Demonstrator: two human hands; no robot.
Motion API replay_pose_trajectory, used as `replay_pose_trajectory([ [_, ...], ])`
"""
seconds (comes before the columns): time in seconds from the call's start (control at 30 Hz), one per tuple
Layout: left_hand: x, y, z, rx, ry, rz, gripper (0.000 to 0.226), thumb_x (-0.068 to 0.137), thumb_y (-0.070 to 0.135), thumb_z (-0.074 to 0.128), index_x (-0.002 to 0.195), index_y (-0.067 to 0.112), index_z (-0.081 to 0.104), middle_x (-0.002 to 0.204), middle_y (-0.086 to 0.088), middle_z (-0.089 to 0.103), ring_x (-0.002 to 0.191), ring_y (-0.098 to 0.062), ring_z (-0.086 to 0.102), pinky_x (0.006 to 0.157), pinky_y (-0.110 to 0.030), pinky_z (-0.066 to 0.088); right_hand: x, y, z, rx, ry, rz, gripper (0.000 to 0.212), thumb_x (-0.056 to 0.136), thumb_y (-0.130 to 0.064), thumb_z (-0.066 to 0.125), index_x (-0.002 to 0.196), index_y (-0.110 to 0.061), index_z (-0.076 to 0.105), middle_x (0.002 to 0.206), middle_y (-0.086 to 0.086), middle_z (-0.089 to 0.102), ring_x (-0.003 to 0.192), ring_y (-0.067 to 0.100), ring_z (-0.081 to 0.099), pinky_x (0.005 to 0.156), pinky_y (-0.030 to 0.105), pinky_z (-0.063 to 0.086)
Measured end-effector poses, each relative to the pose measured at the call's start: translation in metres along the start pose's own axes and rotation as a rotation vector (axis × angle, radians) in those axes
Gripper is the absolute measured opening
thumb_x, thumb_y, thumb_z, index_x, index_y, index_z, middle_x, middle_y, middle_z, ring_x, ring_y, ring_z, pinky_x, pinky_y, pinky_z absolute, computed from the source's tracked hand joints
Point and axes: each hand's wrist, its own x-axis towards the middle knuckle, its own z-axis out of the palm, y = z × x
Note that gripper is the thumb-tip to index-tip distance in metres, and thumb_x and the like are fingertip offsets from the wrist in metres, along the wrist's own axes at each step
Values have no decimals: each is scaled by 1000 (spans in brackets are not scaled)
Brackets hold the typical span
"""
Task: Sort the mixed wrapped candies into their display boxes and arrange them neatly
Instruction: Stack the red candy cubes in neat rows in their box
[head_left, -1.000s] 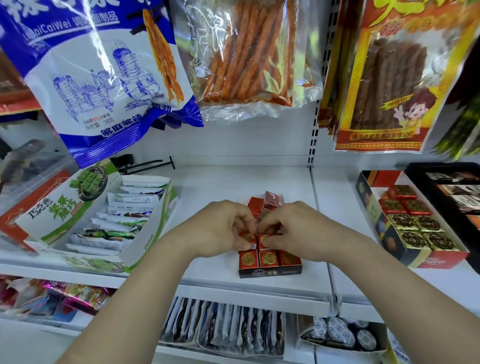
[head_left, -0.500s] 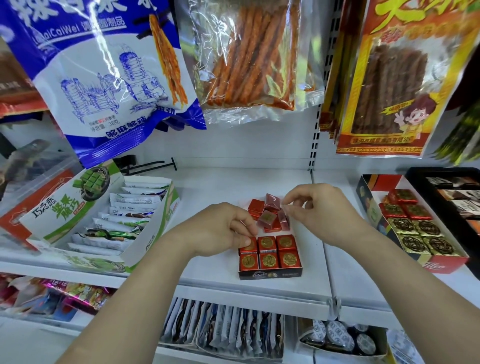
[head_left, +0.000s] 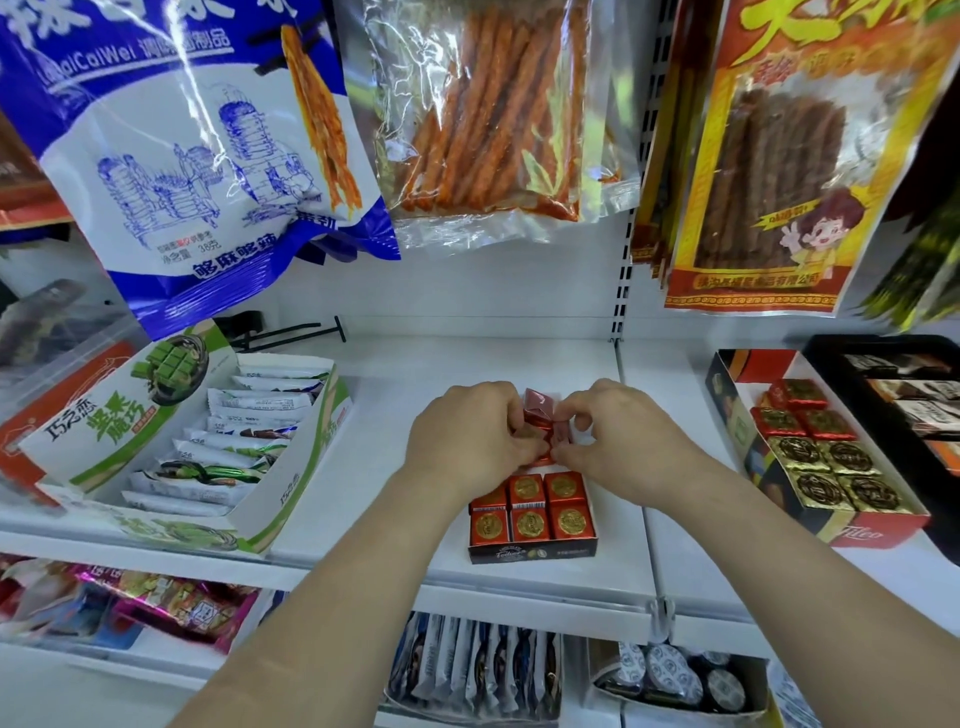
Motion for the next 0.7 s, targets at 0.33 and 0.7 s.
replay_pose_trajectory([
  [0.33,-2,1,-17,242,-275,256,35,99,28,41,125,47,56,104,9,60,101,-19,55,77,-32,45,1,1,-5,88,17,53,23,78,-23,71,100,-21,65,87,-7,64,86,14,60,75,28,51],
  [0.7,-2,-7,-21,310,-298,180,33,98,27,42,119,43,61,123,8,61,109,-19,54,88,-37,50,3,1,-3,114,-13,9,27,78,-35,75,104,-28,69,101,-4,49,102,18,47,84,31,44],
])
